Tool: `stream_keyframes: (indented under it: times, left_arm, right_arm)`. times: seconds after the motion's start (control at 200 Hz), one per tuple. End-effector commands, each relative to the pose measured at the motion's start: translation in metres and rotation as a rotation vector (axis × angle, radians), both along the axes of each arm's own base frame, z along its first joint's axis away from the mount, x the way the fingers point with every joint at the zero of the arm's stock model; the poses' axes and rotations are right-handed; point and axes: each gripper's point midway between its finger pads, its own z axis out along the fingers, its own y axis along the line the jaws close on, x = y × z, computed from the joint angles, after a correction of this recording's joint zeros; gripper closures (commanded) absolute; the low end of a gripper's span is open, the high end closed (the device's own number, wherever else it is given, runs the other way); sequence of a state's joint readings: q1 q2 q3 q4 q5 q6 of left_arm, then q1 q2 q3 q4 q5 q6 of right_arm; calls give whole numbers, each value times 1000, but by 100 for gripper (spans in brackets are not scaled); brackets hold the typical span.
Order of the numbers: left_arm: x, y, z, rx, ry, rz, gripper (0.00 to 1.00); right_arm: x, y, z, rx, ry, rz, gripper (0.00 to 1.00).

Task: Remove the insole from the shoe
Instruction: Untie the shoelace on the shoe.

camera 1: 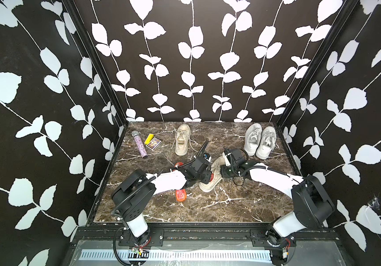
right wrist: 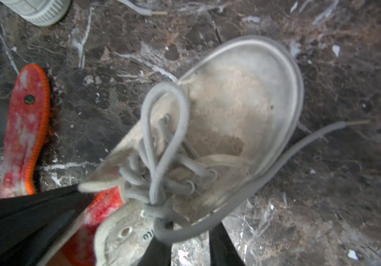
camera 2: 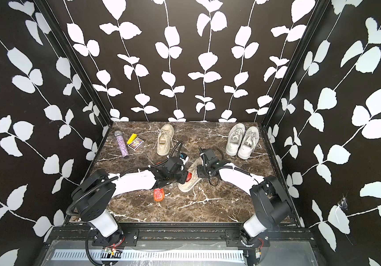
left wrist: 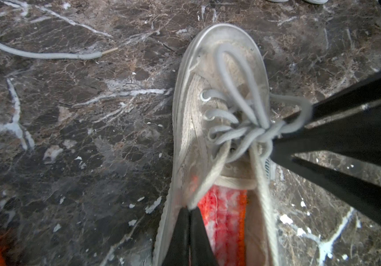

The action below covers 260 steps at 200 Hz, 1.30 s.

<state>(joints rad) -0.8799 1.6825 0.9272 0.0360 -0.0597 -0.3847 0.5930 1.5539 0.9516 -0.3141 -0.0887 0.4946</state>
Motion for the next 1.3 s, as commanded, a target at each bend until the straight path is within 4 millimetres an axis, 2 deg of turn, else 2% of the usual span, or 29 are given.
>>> stream_keyframes:
  times: [0.0, 0.095, 0.35, 0.445, 0.775, 0.925, 1.11, 1.295]
  left_arm:
    - [-3, 3, 11, -17, 3, 3, 100]
    - [-2, 4, 11, -18, 5, 5, 100]
    - [-4, 6, 9, -14, 5, 8, 100]
    - [-3, 8, 10, -12, 3, 15, 100]
    - [0, 13, 12, -14, -14, 55, 100]
    - [1, 13, 14, -18, -19, 58, 100]
    - [0, 14, 14, -18, -14, 59, 100]
    - [-1, 18, 15, -10, -19, 66, 100]
  right_arm:
    - [7, 10, 4, 15, -17, 12, 73]
    - [7, 8, -2, -2, -5, 6, 78]
    - [4, 9, -3, -4, 3, 11, 93]
    - [3, 3, -6, -32, 5, -2, 100]
    - [-4, -38, 6, -140, -69, -116, 100]
    - [-7, -38, 5, -132, -65, -107, 100]
    - [-9, -24, 2, -71, -44, -67, 100]
    - [-3, -66, 9, -206, -87, -185, 100]
